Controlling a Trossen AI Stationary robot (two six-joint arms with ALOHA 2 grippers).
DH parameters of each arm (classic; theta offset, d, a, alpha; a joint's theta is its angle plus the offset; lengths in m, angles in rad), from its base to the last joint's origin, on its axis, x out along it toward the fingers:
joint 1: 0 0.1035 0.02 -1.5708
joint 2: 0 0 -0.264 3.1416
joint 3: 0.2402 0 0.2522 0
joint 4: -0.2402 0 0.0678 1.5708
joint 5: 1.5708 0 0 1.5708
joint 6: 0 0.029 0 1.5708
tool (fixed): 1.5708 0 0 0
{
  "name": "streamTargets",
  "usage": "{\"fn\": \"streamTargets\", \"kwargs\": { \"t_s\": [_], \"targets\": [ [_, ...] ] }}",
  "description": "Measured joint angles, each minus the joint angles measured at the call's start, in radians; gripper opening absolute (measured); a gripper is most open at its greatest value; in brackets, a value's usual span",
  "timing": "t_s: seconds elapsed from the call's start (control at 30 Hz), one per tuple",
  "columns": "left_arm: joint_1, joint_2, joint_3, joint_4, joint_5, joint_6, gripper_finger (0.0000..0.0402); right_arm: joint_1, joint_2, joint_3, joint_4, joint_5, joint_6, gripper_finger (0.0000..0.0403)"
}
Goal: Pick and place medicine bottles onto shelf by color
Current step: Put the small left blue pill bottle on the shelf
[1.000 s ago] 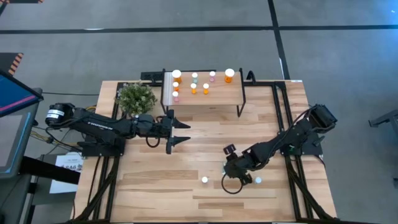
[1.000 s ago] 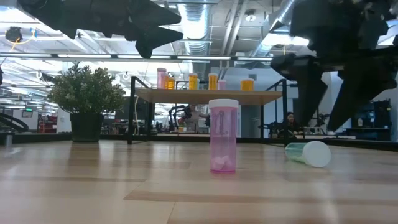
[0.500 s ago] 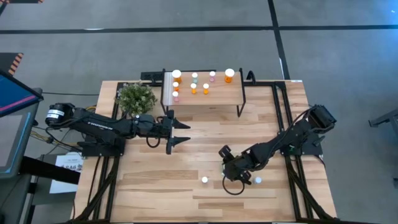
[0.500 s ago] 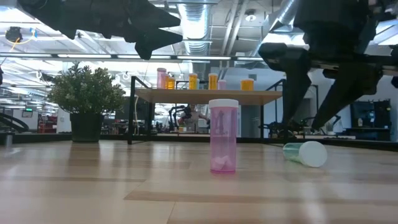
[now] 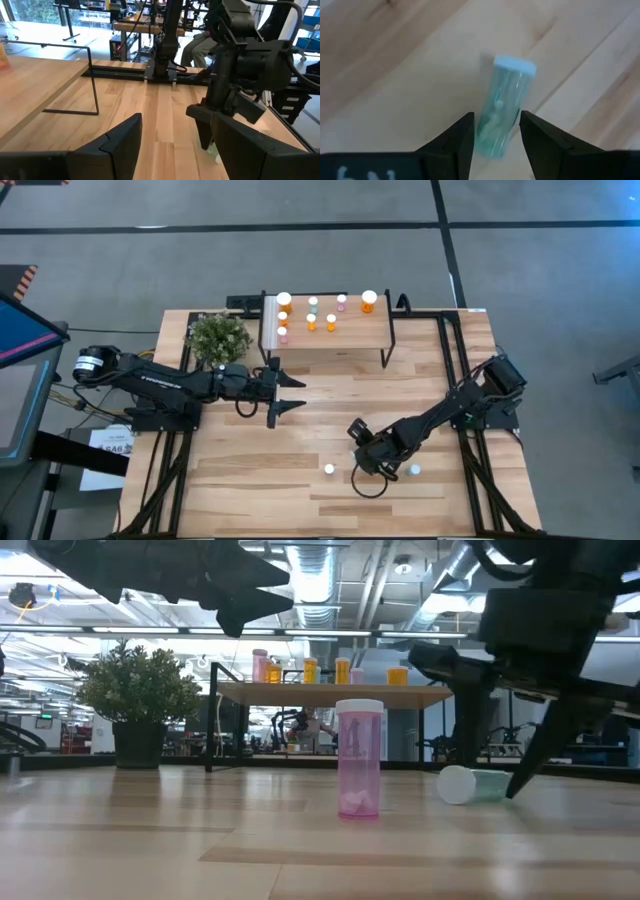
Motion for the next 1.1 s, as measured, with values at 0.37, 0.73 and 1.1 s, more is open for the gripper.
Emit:
{"fn": "streamTargets", "kwargs": {
  "t_s": [0.37,0.73,1.1],
  "targets": [
    [0.000,0.000,0.000,-0.007,0.000,0.000,0.0225,-0.003,0.008,0.023,0.011,0.015,0.079,0.0153],
    [0.000,0.000,0.000,-0.007,0.003,-0.007,0.0225,-0.003,0.010,0.023,0.006,0.015,0.190,0.0110],
    [-0.001,0.000,0.000,-0.007,0.004,-0.024,0.0225,-0.009,0.011,0.023,-0.012,0.013,0.259,0.0133]
  ]
}}
